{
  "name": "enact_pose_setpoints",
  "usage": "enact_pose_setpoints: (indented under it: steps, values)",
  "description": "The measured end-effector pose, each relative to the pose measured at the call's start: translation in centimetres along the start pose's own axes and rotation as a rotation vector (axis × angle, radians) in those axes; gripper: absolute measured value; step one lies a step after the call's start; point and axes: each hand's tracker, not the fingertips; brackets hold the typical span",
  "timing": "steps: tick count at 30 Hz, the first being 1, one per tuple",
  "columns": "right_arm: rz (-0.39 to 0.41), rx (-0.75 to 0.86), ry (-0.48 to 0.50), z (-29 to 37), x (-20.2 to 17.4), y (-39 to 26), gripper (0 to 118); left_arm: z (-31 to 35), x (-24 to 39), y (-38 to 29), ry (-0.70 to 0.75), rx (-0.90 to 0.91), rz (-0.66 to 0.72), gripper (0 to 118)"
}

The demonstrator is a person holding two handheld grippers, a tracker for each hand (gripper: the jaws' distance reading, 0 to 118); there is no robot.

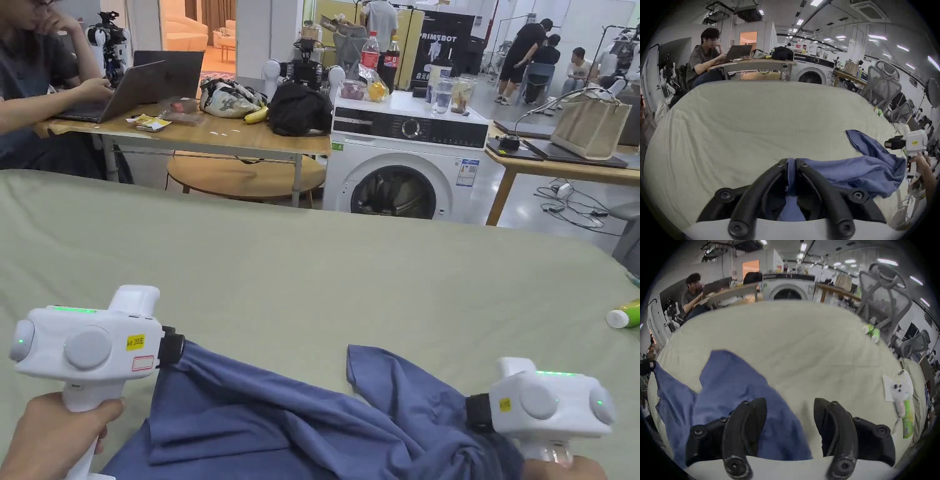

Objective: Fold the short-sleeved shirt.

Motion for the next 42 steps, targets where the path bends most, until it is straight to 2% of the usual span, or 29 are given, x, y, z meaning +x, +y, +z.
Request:
enact_pose_setpoints:
  steps: [1, 4, 5, 6, 7, 9, 11, 20, 30, 38, 42]
  values:
    - [-0.004, -0.029, 0.023, -0.9, -0.1, -0.2, 62, 0.1, -0.2, -0.3, 0.001, -0.002, 0.004, 3]
    - [0.021, 0.059, -0.046, -0.1, -1.0, -0.6, 58, 0.5, -0.2, -1.1, 0.012, -0.018, 0.009, 3]
    - [0.022, 0.048, -0.034, 0.0, -1.2, -0.4, 50, 0.6, -0.3, -1.4, 0.011, -0.019, 0.012, 3]
    - [0.036, 0.056, -0.03, 0.2, -1.4, -0.5, 35, 0.7, -0.2, -1.5, 0.011, -0.02, 0.013, 3]
    - [0.056, 0.064, -0.042, 0.4, -1.4, -0.3, 0, 0.7, -0.3, -1.4, 0.012, -0.02, 0.014, 3]
    - [0.047, 0.08, -0.033, 1.3, -1.5, -0.1, 0, 1.0, -0.2, -1.3, 0.011, -0.019, 0.017, 3]
    - [0.016, 0.164, -0.018, 3.0, -1.1, 0.2, 0, 1.4, -0.2, -0.9, 0.01, -0.007, 0.018, 3]
    - [-0.002, 0.447, -0.081, 12.0, 0.7, 4.1, 0, 6.8, -1.3, 3.9, 0.027, 0.102, 0.026, 3]
    - [-0.039, 0.548, -0.096, 17.9, 0.8, 10.0, 0, 11.0, -4.4, 12.8, 0.102, 0.188, 0.043, 3]
    - [-0.031, 0.668, -0.103, 22.5, -0.8, 15.8, 0, 13.3, -5.7, 19.0, 0.138, 0.256, 0.045, 3]
    - [-0.021, 0.707, -0.114, 24.5, -1.6, 19.3, 0, 14.2, -6.6, 22.6, 0.124, 0.302, 0.088, 3]
